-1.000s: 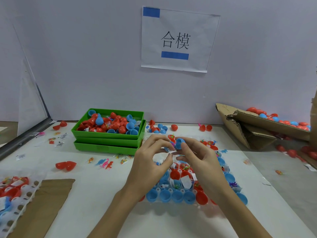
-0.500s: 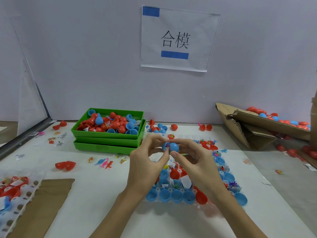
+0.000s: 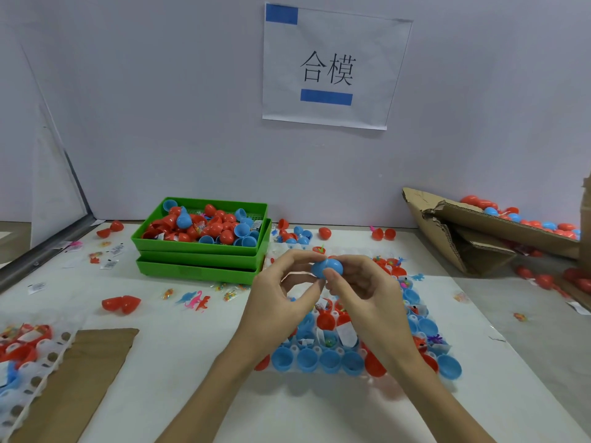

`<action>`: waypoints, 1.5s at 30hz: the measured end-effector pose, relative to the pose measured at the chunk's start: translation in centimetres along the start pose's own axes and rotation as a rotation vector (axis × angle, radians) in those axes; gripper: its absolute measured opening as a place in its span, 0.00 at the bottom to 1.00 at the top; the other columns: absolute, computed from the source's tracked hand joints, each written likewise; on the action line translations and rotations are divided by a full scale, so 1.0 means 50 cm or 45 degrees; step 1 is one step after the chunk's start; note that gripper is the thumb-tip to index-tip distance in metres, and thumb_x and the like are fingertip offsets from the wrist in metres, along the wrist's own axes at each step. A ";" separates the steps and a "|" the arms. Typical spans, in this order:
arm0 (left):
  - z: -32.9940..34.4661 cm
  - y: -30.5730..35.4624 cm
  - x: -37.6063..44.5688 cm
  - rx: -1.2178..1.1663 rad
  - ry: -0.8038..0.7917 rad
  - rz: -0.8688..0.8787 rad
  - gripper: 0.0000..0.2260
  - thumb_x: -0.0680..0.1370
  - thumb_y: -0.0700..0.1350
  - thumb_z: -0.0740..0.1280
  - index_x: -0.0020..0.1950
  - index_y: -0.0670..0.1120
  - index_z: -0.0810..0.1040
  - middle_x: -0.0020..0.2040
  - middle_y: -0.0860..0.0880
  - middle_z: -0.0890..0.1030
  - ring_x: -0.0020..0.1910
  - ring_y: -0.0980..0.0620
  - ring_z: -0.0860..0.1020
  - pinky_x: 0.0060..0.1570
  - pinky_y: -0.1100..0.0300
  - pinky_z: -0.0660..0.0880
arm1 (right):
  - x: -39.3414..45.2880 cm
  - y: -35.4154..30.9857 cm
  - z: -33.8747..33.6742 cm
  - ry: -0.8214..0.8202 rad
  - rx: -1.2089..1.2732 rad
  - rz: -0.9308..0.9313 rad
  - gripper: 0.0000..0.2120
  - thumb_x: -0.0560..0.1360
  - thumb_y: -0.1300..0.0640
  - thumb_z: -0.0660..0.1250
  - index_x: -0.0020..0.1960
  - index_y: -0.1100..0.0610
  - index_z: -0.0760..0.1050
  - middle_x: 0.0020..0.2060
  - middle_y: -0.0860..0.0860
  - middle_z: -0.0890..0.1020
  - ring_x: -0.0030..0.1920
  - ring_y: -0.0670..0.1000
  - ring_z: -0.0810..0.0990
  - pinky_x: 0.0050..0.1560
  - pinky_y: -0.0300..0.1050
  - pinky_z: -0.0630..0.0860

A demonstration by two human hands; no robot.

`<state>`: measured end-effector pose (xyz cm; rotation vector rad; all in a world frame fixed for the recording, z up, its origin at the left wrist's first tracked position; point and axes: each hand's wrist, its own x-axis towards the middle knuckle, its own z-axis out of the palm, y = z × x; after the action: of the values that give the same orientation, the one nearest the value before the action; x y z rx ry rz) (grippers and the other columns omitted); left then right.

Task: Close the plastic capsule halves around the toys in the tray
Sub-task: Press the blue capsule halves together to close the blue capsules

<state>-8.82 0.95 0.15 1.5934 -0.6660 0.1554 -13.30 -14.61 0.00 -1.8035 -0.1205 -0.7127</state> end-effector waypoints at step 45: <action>0.014 0.023 -0.008 0.065 -0.069 0.224 0.20 0.81 0.49 0.69 0.73 0.49 0.75 0.70 0.58 0.77 0.74 0.52 0.72 0.71 0.59 0.72 | 0.002 -0.049 -0.012 -0.518 1.331 0.682 0.18 0.77 0.55 0.68 0.62 0.64 0.82 0.58 0.61 0.84 0.62 0.58 0.83 0.60 0.48 0.80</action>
<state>-9.90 0.44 0.86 1.5919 -0.8503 0.2616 -14.50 -14.28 2.18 -0.8640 -0.2173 0.1373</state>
